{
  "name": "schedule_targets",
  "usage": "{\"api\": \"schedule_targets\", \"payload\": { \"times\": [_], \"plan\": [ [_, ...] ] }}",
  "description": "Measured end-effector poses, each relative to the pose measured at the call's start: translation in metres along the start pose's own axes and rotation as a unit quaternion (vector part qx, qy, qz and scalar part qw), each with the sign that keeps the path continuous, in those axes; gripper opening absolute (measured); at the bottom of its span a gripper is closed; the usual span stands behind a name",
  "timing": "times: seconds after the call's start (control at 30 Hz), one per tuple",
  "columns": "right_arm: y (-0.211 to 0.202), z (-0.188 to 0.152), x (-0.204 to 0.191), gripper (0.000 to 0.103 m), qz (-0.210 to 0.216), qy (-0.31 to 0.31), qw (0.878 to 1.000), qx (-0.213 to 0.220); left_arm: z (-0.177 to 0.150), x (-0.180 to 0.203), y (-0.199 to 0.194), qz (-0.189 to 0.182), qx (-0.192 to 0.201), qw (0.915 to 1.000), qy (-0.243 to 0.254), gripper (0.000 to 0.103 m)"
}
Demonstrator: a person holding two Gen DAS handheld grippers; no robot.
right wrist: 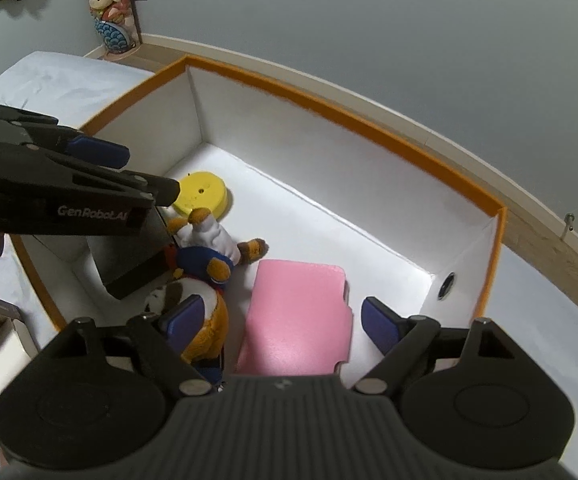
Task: Organize objects
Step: 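Withdraw both tools up and away from the box, then move the left tool to the white plush dog while the right tool reaches the pink pouch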
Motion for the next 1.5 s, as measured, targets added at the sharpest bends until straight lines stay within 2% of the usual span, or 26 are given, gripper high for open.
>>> {"api": "schedule_targets", "payload": {
  "times": [0.33,0.57,0.9,1.23,1.5],
  "plan": [
    [-0.041,-0.004,-0.009,0.086,-0.003,-0.001,1.0,0.021,0.002,-0.015,-0.049,-0.01,0.03,0.9993,-0.02,0.067],
    [-0.079,-0.017,-0.03,0.087,0.002,-0.015,0.999,0.048,-0.008,-0.027,-0.095,-0.028,0.067,0.9968,-0.032,0.067],
    [-0.109,-0.058,-0.064,0.089,0.048,0.007,0.996,0.07,-0.057,-0.054,-0.143,-0.052,0.095,0.9924,-0.058,0.068],
    [-0.101,-0.102,-0.086,0.089,0.064,0.036,0.994,0.075,-0.116,-0.073,-0.155,-0.048,0.101,0.9905,-0.08,0.069],
    [-0.09,-0.134,-0.1,0.09,0.069,0.032,0.995,0.071,-0.159,-0.093,-0.163,-0.041,0.099,0.988,-0.111,0.069]
  ]
}}
Point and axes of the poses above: each gripper's, at about its wrist camera, not at the fingertips, and y roughly the way its jaws point, x to its right, z to its top, the point moved 8 cm from there along y, roughly the way its jaws point, and after that the axes turned 8 degrees about -y, right-handed, at the moved point
